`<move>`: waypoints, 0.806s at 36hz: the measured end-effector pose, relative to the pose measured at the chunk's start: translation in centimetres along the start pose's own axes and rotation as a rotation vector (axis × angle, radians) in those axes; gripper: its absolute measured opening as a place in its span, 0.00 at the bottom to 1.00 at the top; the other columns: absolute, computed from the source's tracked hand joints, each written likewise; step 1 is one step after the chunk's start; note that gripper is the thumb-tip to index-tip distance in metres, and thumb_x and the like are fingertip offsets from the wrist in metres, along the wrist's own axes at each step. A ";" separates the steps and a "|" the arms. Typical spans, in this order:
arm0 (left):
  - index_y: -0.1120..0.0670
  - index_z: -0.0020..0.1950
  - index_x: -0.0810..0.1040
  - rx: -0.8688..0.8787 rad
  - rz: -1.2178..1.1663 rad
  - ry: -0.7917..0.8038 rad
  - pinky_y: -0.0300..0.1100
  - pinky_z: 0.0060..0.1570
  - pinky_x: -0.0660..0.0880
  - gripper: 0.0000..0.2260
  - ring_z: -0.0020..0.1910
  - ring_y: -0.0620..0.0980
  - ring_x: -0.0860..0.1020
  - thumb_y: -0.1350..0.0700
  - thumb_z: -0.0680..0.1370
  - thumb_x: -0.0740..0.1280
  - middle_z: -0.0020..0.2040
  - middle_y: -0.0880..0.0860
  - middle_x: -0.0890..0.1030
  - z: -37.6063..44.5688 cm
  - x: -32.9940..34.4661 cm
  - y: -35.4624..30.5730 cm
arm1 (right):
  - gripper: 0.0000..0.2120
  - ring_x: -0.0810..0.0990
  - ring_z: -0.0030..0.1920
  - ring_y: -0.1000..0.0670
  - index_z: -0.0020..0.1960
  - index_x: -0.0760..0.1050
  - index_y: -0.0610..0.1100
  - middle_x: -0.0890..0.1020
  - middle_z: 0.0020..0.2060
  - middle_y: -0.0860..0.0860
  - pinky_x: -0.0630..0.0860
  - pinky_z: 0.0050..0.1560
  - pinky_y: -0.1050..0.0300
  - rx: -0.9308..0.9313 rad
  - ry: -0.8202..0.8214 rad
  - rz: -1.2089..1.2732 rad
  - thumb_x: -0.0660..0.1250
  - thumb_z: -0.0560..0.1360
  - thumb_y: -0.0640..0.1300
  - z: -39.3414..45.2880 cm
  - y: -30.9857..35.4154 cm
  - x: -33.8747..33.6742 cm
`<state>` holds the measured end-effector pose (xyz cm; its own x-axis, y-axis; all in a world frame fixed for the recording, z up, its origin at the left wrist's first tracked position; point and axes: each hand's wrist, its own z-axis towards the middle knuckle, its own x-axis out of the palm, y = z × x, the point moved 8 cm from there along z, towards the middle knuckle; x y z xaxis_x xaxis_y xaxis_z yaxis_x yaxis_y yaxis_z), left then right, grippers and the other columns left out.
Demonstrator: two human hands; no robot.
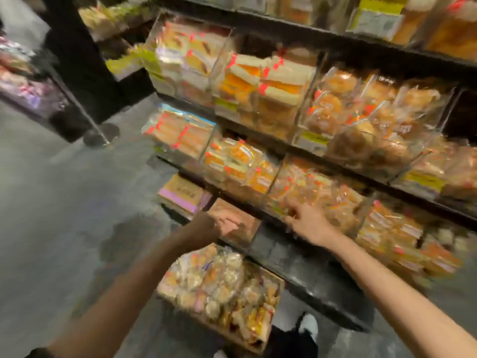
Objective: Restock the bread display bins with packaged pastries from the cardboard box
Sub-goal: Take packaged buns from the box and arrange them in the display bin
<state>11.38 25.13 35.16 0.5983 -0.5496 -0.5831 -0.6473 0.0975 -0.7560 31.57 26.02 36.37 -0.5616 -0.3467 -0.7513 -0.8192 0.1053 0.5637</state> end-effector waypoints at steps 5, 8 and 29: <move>0.61 0.58 0.79 -0.181 -0.137 -0.092 0.28 0.55 0.70 0.10 0.53 0.38 0.77 0.61 0.80 0.63 0.57 0.53 0.79 -5.4 0.7 9.2 | 0.10 0.78 0.45 0.50 0.59 0.77 0.41 0.81 0.47 0.46 0.75 0.48 0.55 0.045 0.263 -0.030 0.63 0.79 0.39 0.8 0.6 11.3; 0.57 0.60 0.80 -0.239 -0.158 -0.115 0.28 0.56 0.69 0.14 0.54 0.40 0.77 0.51 0.79 0.65 0.60 0.52 0.80 -7.5 1.9 14.0 | 0.13 0.80 0.52 0.50 0.61 0.77 0.45 0.81 0.54 0.48 0.75 0.54 0.57 0.043 0.355 -0.061 0.65 0.78 0.43 1.2 0.3 17.2; 0.52 0.56 0.80 -0.738 -0.353 -0.401 0.36 0.50 0.70 0.11 0.53 0.46 0.77 0.64 0.79 0.62 0.52 0.48 0.80 -16.0 15.7 43.0 | 0.23 0.77 0.57 0.41 0.69 0.66 0.42 0.78 0.58 0.42 0.71 0.50 0.53 -0.203 0.714 -0.320 0.66 0.76 0.43 8.4 -5.6 52.0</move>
<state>-14.63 7.48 -1.74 0.8490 -0.1034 -0.5182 -0.4509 -0.6529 -0.6085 5.97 15.19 -8.77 -0.0370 -0.8502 -0.5252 -0.8519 -0.2479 0.4613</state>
